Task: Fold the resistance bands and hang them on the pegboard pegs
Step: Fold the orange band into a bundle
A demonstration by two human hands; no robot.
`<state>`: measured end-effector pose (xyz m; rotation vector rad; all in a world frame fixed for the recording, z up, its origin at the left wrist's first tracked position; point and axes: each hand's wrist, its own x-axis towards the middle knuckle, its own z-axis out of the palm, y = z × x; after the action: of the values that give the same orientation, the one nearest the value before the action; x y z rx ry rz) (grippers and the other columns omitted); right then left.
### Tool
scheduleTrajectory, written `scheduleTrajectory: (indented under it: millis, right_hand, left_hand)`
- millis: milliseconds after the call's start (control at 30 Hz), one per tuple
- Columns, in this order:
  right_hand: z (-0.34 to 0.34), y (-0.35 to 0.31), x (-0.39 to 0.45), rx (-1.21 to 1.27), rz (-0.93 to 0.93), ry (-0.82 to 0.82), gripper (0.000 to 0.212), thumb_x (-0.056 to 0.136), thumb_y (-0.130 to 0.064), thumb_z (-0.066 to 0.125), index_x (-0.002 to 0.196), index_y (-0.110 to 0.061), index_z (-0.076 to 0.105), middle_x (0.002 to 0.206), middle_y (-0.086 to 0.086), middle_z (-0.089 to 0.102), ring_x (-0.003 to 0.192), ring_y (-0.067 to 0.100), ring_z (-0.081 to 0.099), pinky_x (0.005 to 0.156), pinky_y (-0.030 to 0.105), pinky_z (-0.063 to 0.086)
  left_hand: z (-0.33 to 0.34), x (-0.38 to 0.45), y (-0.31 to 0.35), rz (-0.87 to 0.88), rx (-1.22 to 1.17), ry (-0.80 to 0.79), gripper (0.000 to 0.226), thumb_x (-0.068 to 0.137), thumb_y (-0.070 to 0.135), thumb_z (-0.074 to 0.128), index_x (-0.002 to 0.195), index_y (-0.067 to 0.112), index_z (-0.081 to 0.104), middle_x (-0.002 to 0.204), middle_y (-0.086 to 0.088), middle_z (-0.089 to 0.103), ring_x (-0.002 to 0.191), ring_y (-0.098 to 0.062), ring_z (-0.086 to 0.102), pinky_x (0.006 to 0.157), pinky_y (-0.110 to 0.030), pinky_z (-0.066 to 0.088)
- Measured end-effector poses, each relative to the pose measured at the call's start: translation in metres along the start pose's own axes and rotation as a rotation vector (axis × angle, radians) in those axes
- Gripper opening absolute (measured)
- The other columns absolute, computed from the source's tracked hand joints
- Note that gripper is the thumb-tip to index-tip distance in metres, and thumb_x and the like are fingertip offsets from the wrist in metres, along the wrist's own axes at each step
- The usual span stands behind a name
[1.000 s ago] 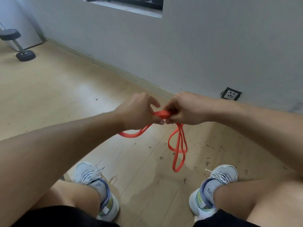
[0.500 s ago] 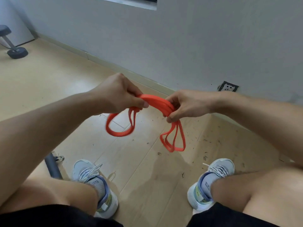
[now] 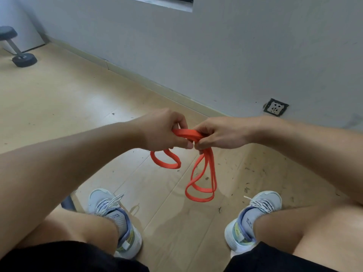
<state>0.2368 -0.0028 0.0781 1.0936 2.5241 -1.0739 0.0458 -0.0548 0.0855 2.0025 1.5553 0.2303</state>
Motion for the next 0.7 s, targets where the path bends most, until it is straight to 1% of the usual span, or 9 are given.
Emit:
scheduleTrajectory:
  millis: [33,100,167,200,267,367,433,600,700]
  right_hand:
    - [0.001,0.001,0.0,-0.002,0.006,-0.001,0.018,0.102,-0.023,0.059,0.103,-0.011,0.071,0.096,0.003,0.074,0.092,0.018,0.071,0.089,0.036,0.056]
    - [0.002,0.004,-0.001,0.03,0.012,0.011,0.02,0.103,-0.024,0.059,0.109,-0.013,0.074,0.101,-0.005,0.075,0.095,0.009,0.071,0.094,0.031,0.054]
    - [0.003,0.006,-0.001,0.056,0.009,0.053,0.021,0.102,-0.026,0.061,0.114,-0.016,0.075,0.098,-0.012,0.075,0.092,0.004,0.071,0.09,0.027,0.053]
    - [0.004,0.007,-0.001,0.055,0.004,0.081,0.02,0.101,-0.027,0.062,0.113,-0.017,0.075,0.095,-0.012,0.074,0.089,0.004,0.071,0.088,0.027,0.054]
    - [0.006,0.007,0.0,0.067,-0.009,0.13,0.021,0.101,-0.028,0.063,0.116,-0.017,0.072,0.098,-0.007,0.075,0.092,0.01,0.072,0.089,0.029,0.056]
    - [0.009,0.006,0.001,0.147,-0.015,0.19,0.018,0.098,-0.025,0.068,0.114,-0.016,0.065,0.104,0.0,0.076,0.096,0.018,0.074,0.092,0.033,0.058]
    - [0.009,0.005,0.002,0.115,-0.039,0.259,0.015,0.095,-0.026,0.073,0.105,-0.015,0.069,0.1,0.0,0.076,0.093,0.016,0.075,0.089,0.033,0.059]
    - [0.01,0.002,0.003,0.1,-0.039,0.328,0.009,0.092,-0.026,0.075,0.097,-0.022,0.071,0.092,-0.005,0.074,0.087,0.011,0.072,0.079,0.022,0.053]
    - [0.012,-0.001,0.004,0.101,-0.047,0.342,0.009,0.092,-0.025,0.075,0.095,-0.022,0.067,0.095,-0.003,0.073,0.089,0.015,0.073,0.086,0.029,0.058]
  left_hand:
    - [0.001,0.001,0.0,0.005,0.023,-0.006,0.02,0.085,0.042,0.077,0.088,0.023,0.072,0.075,0.004,0.072,0.066,-0.011,0.07,0.066,-0.031,0.059]
    - [-0.001,0.002,-0.002,-0.002,0.039,-0.004,0.022,0.086,0.044,0.075,0.084,0.022,0.075,0.069,0.003,0.072,0.063,-0.013,0.07,0.064,-0.033,0.058]
    - [-0.002,0.003,-0.003,-0.022,0.013,0.003,0.023,0.085,0.045,0.076,0.079,0.023,0.075,0.064,0.006,0.069,0.061,-0.011,0.072,0.059,-0.028,0.058]
    - [-0.002,0.002,-0.003,-0.031,-0.001,0.004,0.022,0.084,0.045,0.077,0.075,0.026,0.074,0.06,0.008,0.067,0.059,-0.009,0.073,0.057,-0.025,0.056]
    - [-0.003,0.003,-0.002,-0.048,-0.009,0.01,0.022,0.084,0.046,0.076,0.072,0.028,0.071,0.055,0.011,0.063,0.057,-0.009,0.071,0.054,-0.023,0.052]
    - [-0.005,0.003,-0.002,-0.076,0.019,0.03,0.028,0.085,0.049,0.074,0.081,0.021,0.076,0.06,0.001,0.061,0.054,-0.015,0.056,0.055,-0.031,0.046]
    - [-0.008,0.002,-0.002,-0.104,0.042,0.045,0.027,0.085,0.047,0.076,0.082,0.02,0.077,0.06,-0.001,0.057,0.054,-0.015,0.046,0.054,-0.031,0.039]
    - [-0.012,0.0,0.003,-0.123,0.088,0.06,0.024,0.087,0.043,0.075,0.085,0.019,0.075,0.065,-0.001,0.06,0.057,-0.014,0.049,0.054,-0.026,0.039]
    - [-0.014,-0.001,0.005,-0.161,0.189,0.049,0.022,0.086,0.041,0.077,0.075,0.025,0.066,0.067,0.0,0.058,0.059,-0.016,0.05,0.053,-0.026,0.037]
